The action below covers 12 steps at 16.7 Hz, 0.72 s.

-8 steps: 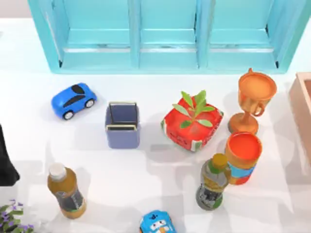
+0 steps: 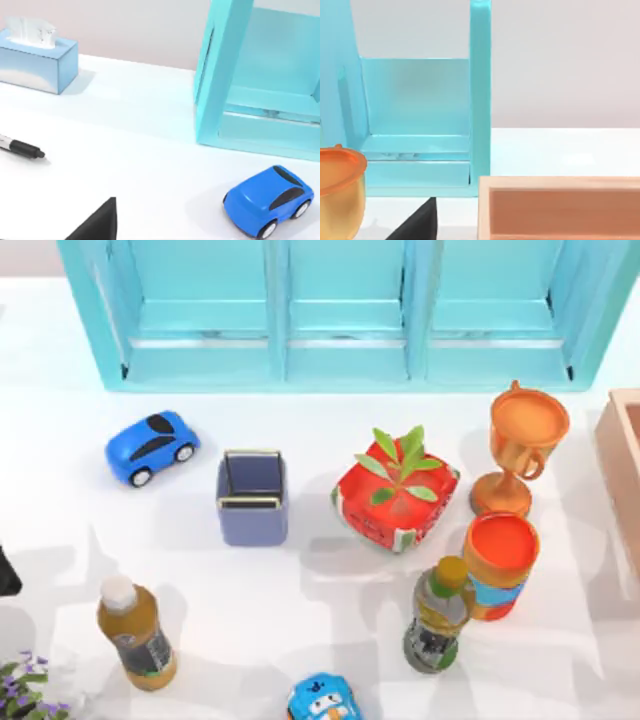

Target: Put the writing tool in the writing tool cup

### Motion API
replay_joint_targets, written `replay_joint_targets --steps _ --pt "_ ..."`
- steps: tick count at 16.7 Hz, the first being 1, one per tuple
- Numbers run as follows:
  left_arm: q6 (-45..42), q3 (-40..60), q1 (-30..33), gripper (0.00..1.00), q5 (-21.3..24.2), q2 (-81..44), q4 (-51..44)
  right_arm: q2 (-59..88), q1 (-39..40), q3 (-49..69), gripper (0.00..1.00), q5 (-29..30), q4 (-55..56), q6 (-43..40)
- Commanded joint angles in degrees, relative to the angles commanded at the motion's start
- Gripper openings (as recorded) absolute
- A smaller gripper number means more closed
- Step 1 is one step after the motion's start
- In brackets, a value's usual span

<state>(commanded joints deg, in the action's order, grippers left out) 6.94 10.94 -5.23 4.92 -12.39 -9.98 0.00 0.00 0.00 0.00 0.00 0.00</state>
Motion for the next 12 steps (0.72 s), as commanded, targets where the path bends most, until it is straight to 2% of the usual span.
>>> replay_joint_targets --steps 5,12 --pt "9.71 23.16 -7.16 1.00 8.06 -25.20 -13.42 0.00 0.00 0.00 1.00 0.00 0.00 0.00" --pt "22.80 63.03 -17.60 1.00 16.93 -70.80 -28.95 0.00 0.00 0.00 1.00 0.00 0.00 0.00"
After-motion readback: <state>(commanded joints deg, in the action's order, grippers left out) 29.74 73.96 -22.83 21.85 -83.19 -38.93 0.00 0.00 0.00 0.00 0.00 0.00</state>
